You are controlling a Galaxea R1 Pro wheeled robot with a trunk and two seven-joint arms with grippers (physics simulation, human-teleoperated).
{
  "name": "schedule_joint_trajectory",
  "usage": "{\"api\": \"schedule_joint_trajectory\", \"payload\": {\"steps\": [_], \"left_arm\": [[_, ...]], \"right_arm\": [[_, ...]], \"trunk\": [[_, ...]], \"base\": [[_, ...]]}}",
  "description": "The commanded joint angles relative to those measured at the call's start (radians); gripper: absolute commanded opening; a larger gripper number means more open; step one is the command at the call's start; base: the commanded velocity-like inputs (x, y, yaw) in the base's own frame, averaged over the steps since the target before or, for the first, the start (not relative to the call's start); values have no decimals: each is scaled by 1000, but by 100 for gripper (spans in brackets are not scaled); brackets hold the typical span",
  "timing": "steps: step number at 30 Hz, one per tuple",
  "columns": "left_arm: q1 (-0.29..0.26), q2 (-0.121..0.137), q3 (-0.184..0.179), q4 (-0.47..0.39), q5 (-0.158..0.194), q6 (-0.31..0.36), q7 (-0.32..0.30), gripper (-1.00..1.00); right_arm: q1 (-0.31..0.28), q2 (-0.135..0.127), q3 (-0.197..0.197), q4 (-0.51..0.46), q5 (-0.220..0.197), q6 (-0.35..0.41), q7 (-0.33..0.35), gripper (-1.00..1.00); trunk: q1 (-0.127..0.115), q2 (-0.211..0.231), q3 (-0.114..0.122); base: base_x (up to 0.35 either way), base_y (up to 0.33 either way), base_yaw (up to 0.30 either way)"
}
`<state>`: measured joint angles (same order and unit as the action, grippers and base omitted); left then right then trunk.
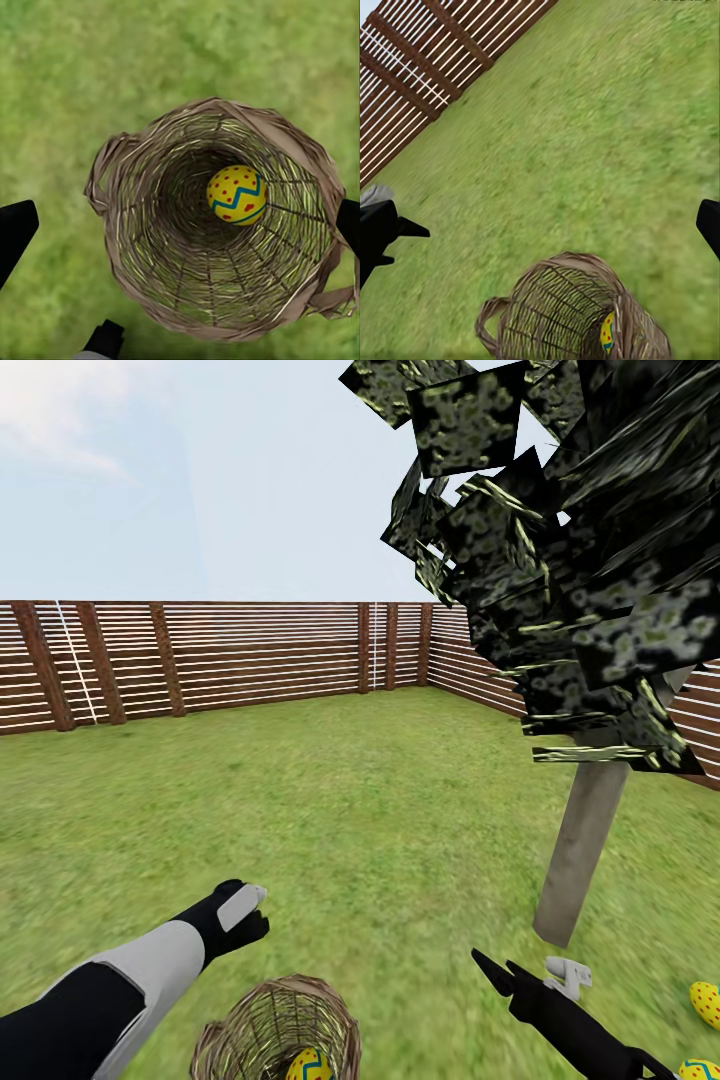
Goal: Take the three Easter eggs out of the wicker basket on the lawn in the garden, then place them on the lawn next to a single tree (choose any tree) so that all three eggs are next to the same tree and none are left in the basket.
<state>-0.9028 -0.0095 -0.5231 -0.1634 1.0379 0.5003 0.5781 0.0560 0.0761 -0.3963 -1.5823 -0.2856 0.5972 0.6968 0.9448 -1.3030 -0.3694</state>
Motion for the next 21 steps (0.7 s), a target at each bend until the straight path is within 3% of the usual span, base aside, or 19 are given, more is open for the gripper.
{"api": "schedule_joint_trajectory", "payload": {"steps": [1,16,21], "left_arm": [[-1,0,-9,-2,8,4,5,100],[-1,-8,-11,-12,5,-4,3,100],[-1,-7,-10,-13,6,-14,-2,100]], "right_arm": [[0,1,-2,-1,-6,8,1,100],[0,1,-3,-1,-5,8,1,100],[0,1,-3,-1,-4,9,1,100]], "trunk": [[0,-1,-1],[0,-1,-1],[0,-1,-1]], "base": [[0,0,0],[-1,0,0],[-133,0,0]]}}
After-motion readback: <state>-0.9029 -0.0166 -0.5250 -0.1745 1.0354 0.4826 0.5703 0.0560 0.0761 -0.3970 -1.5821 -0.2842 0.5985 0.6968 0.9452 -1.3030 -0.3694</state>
